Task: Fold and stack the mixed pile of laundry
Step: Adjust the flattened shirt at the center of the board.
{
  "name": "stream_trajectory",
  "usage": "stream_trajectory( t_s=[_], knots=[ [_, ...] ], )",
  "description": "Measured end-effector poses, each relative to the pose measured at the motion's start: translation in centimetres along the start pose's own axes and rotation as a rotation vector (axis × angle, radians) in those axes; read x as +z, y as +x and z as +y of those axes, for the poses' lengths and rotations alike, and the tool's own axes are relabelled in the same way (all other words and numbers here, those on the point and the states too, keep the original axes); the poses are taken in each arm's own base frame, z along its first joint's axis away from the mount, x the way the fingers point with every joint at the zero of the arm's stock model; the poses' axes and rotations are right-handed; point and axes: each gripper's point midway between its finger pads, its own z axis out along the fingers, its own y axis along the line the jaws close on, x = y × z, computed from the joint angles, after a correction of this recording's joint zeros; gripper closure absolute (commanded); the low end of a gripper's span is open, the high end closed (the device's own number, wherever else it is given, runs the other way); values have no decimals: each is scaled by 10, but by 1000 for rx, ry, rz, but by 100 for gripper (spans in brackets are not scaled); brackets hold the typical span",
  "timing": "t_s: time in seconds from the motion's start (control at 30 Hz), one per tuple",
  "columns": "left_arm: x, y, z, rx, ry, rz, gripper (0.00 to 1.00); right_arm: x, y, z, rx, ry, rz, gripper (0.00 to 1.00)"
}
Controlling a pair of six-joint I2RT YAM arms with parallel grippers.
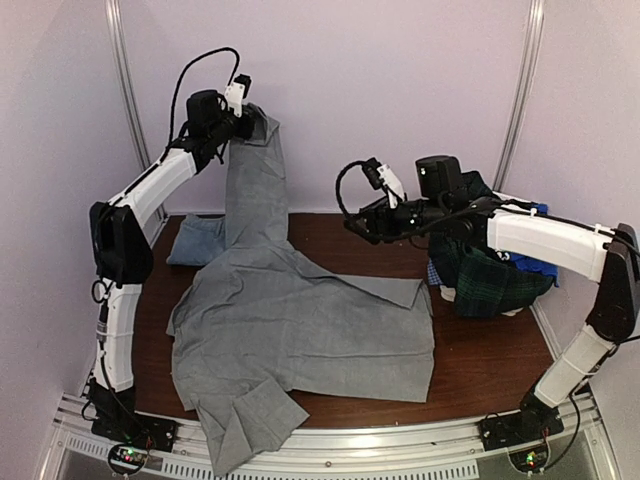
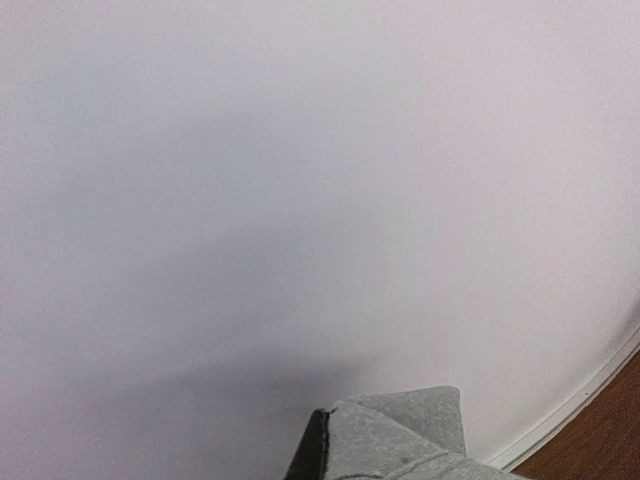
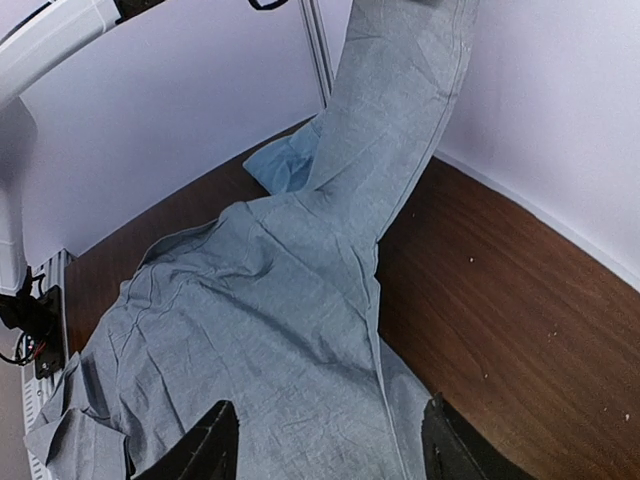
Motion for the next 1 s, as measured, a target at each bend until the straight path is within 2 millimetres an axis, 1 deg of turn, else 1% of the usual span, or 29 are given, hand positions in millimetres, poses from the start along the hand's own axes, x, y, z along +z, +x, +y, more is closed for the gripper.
stream_trajectory(
  t_s=[0.03,0.1,0.2,0.23,0.3,0.33,0.4,0.43,0.57,0.63,0.73,0.77,0.83,0.9,1.0],
  knots=[
    [6,7,1,8,-12,-8,100,2,11,-1,16,1,22,38],
    [14,20,3,25,-35,-11,100,5,25,-3,41,2,55,40],
    [25,42,9,50,-98,1,100,10,39,-6,65,8,94,49],
    [28,50,13,53,-128,11,100,11,44,-7,74,13,107,52],
    [30,66,23,55,-181,40,100,13,54,-11,93,27,133,54],
    [31,73,29,55,-204,54,100,15,62,-11,102,32,151,54],
    [30,83,44,54,-249,74,100,20,85,-14,121,46,205,54],
    [29,84,50,55,-265,79,100,23,96,-15,128,51,232,55],
    [23,85,78,60,-347,79,100,44,156,-21,167,86,385,58],
    [21,88,87,64,-374,87,100,52,186,-27,188,115,465,57],
    [20,88,92,67,-383,87,100,61,221,-38,204,173,557,57],
    [19,87,92,67,-384,84,100,64,227,-44,205,197,578,56],
    [20,86,91,66,-375,79,100,71,229,-58,201,254,593,56],
    [21,86,88,57,-356,73,100,81,221,-75,191,313,577,53],
    [24,84,80,36,-308,61,100,92,200,-105,180,408,530,46]
  ],
)
